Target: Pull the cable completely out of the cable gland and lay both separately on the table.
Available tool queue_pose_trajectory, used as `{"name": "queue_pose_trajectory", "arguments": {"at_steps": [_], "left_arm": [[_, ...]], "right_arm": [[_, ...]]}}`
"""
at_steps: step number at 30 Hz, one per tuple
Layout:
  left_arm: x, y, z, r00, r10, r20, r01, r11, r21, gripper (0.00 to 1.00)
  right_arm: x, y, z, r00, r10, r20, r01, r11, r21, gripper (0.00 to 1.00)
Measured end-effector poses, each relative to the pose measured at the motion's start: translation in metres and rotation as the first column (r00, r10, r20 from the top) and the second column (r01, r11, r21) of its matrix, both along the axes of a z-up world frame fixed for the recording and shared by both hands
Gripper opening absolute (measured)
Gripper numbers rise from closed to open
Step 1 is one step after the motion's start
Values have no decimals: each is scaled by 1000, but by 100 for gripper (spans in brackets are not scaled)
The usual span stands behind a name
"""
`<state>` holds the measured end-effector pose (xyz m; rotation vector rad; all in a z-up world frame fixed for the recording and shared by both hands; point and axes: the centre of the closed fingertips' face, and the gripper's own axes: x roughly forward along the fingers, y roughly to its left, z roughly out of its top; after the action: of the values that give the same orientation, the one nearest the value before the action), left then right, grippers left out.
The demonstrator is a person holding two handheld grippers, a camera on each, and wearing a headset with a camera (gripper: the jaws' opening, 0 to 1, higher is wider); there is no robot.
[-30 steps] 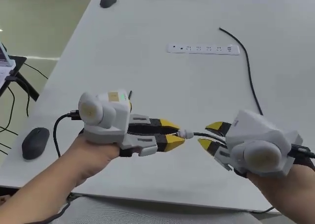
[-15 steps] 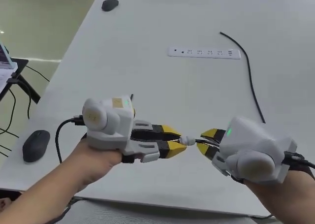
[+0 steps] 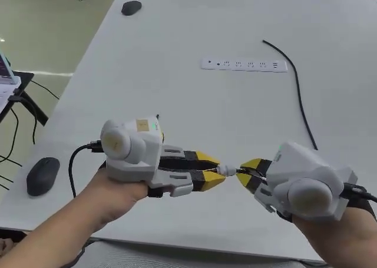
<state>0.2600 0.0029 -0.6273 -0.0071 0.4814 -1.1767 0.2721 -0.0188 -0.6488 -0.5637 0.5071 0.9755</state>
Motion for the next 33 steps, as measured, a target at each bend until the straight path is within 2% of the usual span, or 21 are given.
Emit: {"name": "queue_pose_trajectory", "arguments": {"at_steps": [3, 7, 8, 11, 17, 20, 26, 29, 30, 31, 33], "left_arm": [[1, 1, 0, 1000, 5, 3, -5, 1000, 1, 15], [1, 1, 0, 1000, 8, 5, -8, 1000, -1, 15], [1, 1, 0, 1000, 9, 5, -9, 1000, -1, 15], [1, 2, 1, 1000, 14, 6, -14, 1000, -6, 15], [1, 2, 2, 1000, 18, 11, -18, 1000, -8, 15], [0, 1, 2, 1000, 17, 11, -17, 1000, -10, 15], [-3, 0, 0, 1000, 16, 10, -16, 1000, -10, 15], [-4, 0, 0, 1000, 17, 9, -17, 1000, -9, 15], [-5, 1, -1, 1000, 18, 7, -18, 1000, -7, 15], [-5, 1, -1, 1000, 18, 7, -18, 1000, -7, 15], [-5, 1, -3, 1000, 18, 5, -18, 1000, -4, 15]], "right_arm": [[2, -5, -4, 999, -33, -22, 33, 999, 10, 1], [3, -10, -9, 992, -86, -92, 93, 993, 74, 1], [4, -13, -11, 990, -97, -103, 105, 992, 74, 1], [5, -19, -14, 987, -119, -106, 128, 989, 77, 0], [10, -33, -25, 972, -183, -151, 198, 976, 93, 0], [12, -40, -32, 969, -199, -147, 212, 974, 79, 0], [16, -58, -48, 944, -274, -182, 291, 954, 72, 0], [16, -68, -58, 923, -321, -213, 344, 936, 75, 0], [16, -72, -63, 905, -351, -241, 378, 923, 75, 0], [16, -74, -65, 898, -360, -253, 391, 917, 80, 0], [16, -77, -68, 896, -362, -258, 394, 915, 83, 0]]}}
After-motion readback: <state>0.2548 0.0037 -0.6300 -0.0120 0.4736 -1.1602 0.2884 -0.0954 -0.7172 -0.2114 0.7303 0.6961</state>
